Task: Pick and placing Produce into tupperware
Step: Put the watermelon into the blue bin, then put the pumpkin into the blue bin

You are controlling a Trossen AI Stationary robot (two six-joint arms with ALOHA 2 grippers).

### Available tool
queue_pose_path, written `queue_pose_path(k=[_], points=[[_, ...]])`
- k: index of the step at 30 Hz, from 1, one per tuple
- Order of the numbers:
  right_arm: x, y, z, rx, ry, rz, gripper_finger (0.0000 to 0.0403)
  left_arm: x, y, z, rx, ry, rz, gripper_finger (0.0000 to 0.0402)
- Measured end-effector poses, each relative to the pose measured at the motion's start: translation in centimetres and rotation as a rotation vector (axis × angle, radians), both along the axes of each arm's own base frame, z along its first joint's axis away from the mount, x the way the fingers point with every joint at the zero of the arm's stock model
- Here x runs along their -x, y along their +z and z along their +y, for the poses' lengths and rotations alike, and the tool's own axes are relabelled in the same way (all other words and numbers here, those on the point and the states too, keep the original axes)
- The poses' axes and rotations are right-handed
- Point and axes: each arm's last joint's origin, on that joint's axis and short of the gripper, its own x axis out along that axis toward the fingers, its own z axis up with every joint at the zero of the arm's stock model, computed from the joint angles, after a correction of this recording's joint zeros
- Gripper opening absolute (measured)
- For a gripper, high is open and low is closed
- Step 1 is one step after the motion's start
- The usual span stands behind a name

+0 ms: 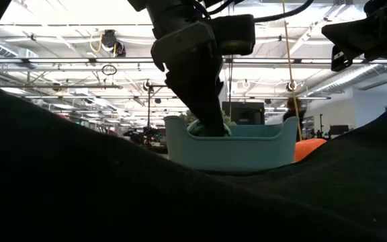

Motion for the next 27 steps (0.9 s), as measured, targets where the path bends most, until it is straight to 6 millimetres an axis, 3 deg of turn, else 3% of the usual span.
queue_pose_path(k=[7,16,21,27], points=[[0.0,0.0,0.0,0.000,0.000,0.000,0.0000,-0.4,1.7,-0.1,-0.005,-0.030,-0.010,0.0323],[0.0,0.0,0.0,0.000,0.000,0.000,0.0000,0.2,5.9,0.1,-0.080,-0.057,0.096,0.0311],[0.0,0.0,0.0,0.000,0.000,0.000,0.0000,0.5,8.9,0.8,-0.123,-0.033,0.119,0.0250],[0.0,0.0,0.0,0.000,0.000,0.000,0.0000,1.3,13.0,1.9,-0.127,-0.019,0.131,0.0137]])
